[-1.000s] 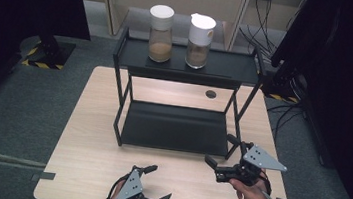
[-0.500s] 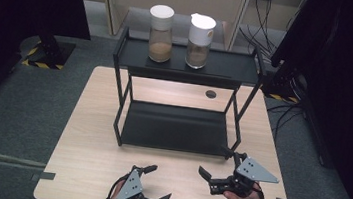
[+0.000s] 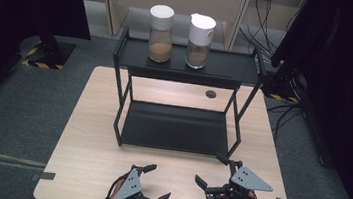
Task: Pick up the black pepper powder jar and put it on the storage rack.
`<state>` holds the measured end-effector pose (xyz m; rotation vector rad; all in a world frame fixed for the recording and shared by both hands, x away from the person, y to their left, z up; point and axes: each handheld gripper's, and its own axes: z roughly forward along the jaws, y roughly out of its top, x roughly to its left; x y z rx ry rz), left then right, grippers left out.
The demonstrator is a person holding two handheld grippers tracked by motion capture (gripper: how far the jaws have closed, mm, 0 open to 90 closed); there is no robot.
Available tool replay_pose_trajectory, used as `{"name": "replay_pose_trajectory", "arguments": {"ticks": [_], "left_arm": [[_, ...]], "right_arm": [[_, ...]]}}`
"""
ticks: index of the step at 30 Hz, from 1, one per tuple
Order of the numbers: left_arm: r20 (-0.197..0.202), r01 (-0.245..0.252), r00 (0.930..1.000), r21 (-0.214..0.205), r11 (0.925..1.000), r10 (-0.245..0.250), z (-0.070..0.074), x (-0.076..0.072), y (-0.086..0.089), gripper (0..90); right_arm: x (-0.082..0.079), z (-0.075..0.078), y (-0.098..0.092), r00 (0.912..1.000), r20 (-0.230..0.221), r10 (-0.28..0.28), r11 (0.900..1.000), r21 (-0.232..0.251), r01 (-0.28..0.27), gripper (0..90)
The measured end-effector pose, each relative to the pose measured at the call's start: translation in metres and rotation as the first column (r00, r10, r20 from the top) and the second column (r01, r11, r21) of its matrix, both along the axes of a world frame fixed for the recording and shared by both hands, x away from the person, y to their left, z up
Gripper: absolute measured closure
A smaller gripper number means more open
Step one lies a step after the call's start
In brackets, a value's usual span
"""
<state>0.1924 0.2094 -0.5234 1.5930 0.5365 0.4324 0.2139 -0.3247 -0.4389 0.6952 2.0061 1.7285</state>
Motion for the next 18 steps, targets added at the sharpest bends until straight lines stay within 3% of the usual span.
{"name": "replay_pose_trajectory", "arguments": {"ticks": [18], "left_arm": [[0.003, -0.011, 0.9999, -0.003, 0.9999, 0.011, 0.000, 0.000, 0.001, 2.8]], "right_arm": [[-0.004, -0.021, 0.008, 0.9992, -0.008, 0.038, 0.9992, -0.014, -0.038, 0.5]]}}
